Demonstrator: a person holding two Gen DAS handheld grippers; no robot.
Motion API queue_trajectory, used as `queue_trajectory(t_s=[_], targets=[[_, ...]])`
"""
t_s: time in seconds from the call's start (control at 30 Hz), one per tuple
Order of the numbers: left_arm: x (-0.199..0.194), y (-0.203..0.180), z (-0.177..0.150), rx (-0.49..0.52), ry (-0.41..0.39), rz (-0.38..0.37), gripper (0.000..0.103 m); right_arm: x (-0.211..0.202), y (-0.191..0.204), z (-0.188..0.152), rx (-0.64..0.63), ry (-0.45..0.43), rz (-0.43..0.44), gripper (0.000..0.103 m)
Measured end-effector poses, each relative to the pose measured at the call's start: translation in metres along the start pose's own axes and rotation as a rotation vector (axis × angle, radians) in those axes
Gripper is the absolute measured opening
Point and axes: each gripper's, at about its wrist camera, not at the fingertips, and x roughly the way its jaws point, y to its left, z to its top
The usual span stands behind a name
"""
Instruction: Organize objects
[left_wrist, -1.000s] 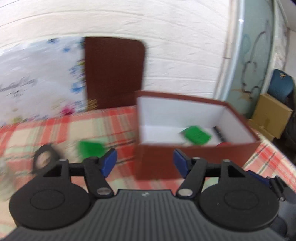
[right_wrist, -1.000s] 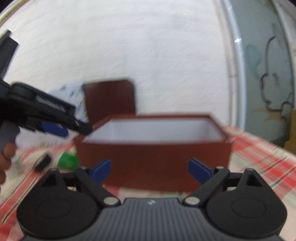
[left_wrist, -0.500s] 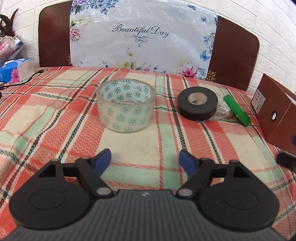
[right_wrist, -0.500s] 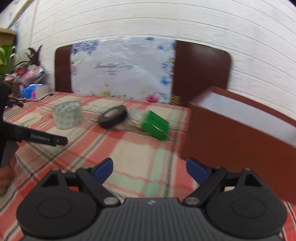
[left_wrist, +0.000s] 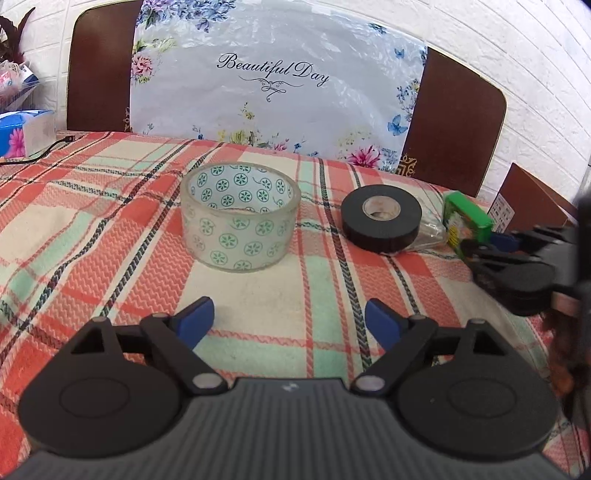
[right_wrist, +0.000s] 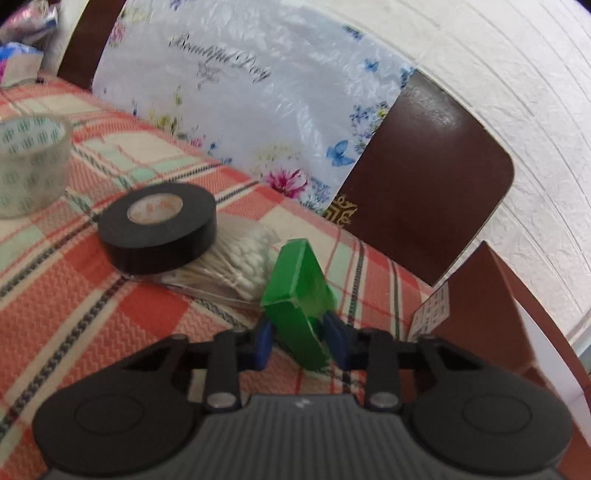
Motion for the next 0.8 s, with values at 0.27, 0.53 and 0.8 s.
queue_trajectory(t_s=[0.27,0.53,0.8], targets=[[0.001,-0.002,0.000,0.014,0.009,0.001,0.092,-0.095,-0.112,-0.066,0.661,0.064,0.551,0.036],[-0.011,-0.024,0.008,-0.023,0.103,-0.153,0.086,-0.132,-0.120,-0.134,0.518,0.128,0.277,0.061],[0.000,-0.111,0.003,0.022,0.315,-0.374,0.081,-0.132,-0.091,-0.110,0.345,0.034,0.334,0.082]])
